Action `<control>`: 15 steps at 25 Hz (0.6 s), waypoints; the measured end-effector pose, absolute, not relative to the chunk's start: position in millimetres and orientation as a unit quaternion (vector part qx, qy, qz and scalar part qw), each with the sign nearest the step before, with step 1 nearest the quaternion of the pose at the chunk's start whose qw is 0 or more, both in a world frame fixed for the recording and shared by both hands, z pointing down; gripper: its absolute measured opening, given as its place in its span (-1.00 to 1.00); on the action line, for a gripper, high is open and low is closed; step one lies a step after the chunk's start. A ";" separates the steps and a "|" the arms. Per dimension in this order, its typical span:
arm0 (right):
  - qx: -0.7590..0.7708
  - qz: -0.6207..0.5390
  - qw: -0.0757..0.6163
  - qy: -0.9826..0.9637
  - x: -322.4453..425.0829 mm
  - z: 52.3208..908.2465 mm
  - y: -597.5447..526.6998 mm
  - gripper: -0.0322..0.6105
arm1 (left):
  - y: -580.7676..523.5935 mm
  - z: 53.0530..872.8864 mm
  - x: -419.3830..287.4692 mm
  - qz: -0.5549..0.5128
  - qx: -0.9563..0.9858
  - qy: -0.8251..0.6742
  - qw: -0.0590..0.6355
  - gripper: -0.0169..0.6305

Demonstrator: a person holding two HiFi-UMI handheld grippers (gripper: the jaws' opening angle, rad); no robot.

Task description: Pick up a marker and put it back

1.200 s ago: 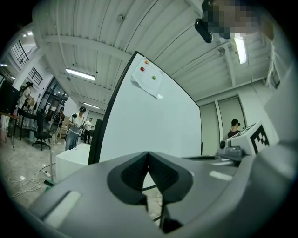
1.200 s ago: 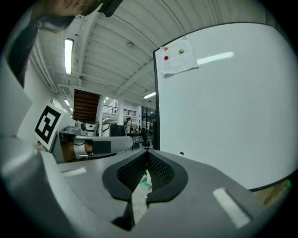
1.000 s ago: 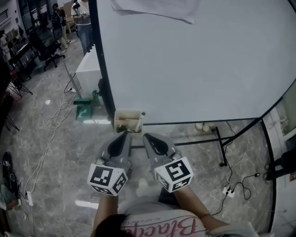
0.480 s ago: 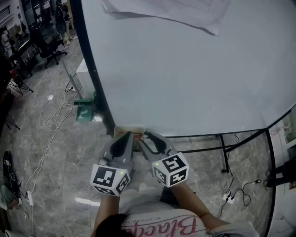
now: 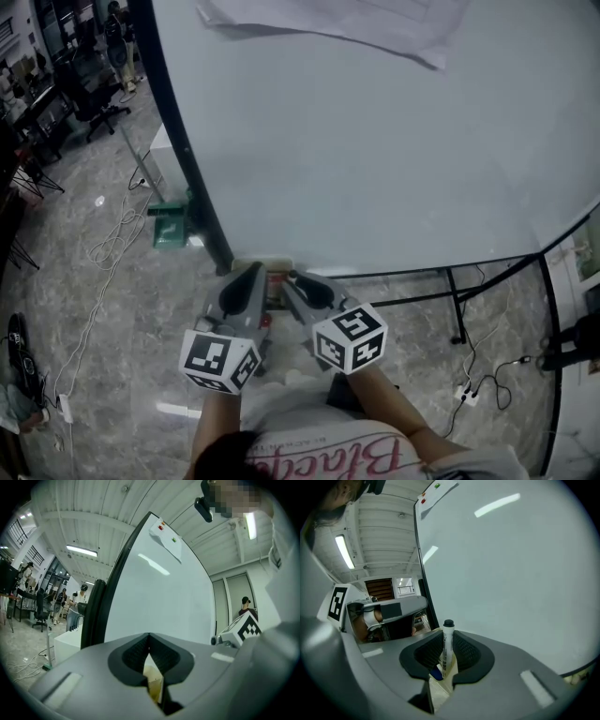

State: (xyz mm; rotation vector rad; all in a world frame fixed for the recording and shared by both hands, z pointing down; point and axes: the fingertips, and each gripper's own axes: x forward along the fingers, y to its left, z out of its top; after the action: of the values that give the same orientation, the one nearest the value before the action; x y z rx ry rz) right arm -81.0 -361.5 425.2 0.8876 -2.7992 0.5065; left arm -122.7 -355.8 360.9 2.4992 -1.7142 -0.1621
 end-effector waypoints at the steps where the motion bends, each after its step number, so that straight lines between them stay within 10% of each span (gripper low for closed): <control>1: 0.299 0.164 0.080 -0.937 -79.3 421.6 -360.5 -0.69 | -355.2 359.6 -123.2 -0.054 0.822 -0.565 0.052 -0.95; 15: 0.323 0.084 -0.004 -0.943 -67.7 329.4 -347.3 -0.69 | -346.9 329.9 -139.1 -0.071 0.826 -0.559 0.023 -0.95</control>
State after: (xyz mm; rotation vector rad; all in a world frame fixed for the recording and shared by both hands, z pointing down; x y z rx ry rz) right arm -67.7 -347.3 329.4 1.0183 -2.9680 0.2642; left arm -139.1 -346.9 329.9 2.5562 -1.7311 -0.2205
